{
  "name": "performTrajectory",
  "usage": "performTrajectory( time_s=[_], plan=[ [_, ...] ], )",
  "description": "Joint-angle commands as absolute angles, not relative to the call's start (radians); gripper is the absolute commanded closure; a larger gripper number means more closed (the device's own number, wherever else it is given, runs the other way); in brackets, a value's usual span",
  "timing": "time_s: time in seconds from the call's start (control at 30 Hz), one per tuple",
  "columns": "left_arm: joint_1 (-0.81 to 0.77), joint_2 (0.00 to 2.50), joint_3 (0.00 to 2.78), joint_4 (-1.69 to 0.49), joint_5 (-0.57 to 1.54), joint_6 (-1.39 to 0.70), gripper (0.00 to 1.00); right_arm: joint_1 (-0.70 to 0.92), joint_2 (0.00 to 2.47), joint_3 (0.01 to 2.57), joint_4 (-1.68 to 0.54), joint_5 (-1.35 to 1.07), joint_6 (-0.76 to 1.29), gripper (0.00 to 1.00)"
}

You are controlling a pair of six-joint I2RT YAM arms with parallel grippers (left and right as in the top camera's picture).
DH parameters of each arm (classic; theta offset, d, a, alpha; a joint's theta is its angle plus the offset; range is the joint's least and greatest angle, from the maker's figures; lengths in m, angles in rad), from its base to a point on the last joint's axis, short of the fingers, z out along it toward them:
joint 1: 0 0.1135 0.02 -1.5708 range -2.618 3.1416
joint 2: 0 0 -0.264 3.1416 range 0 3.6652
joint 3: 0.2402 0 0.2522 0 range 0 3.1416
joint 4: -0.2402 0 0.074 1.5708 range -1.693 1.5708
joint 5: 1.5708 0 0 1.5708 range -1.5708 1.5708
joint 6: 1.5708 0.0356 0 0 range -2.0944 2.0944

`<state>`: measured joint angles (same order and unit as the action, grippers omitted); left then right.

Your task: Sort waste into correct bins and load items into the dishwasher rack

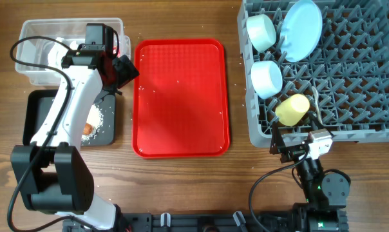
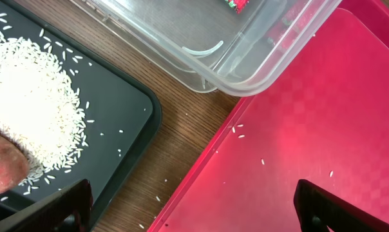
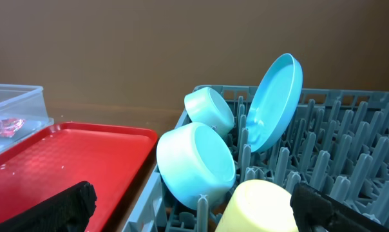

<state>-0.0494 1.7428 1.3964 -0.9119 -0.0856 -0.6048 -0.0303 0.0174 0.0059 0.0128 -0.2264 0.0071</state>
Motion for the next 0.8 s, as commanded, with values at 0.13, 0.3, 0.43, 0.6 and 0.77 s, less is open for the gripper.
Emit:
performTrajectory(
  time_s=[0.13, 0.3, 0.43, 0.6, 0.77],
  plan=[
    [-0.047, 1.716, 1.405, -0.910, -0.103, -0.614, 0.00, -0.025, 0.007, 0.005, 0.017, -0.217, 0.009, 0.00],
    [-0.047, 1.705, 1.405, -0.909, -0.109, -0.614, 0.00, -0.025, 0.007, 0.005, 0.017, -0.217, 0.010, 0.00],
    [-0.048, 1.618, 1.405, -0.875, -0.125, -0.614, 0.00, -0.025, 0.007, 0.005, 0.017, -0.217, 0.009, 0.00],
    [-0.048, 1.434, 1.403, -0.852, -0.125, -0.606, 0.00, -0.025, 0.007, 0.005, 0.017, -0.217, 0.010, 0.00],
    [-0.048, 1.210, 1.277, -0.616, -0.002, -0.336, 0.00, -0.025, 0.007, 0.005, 0.017, -0.217, 0.010, 0.00]
  ],
)
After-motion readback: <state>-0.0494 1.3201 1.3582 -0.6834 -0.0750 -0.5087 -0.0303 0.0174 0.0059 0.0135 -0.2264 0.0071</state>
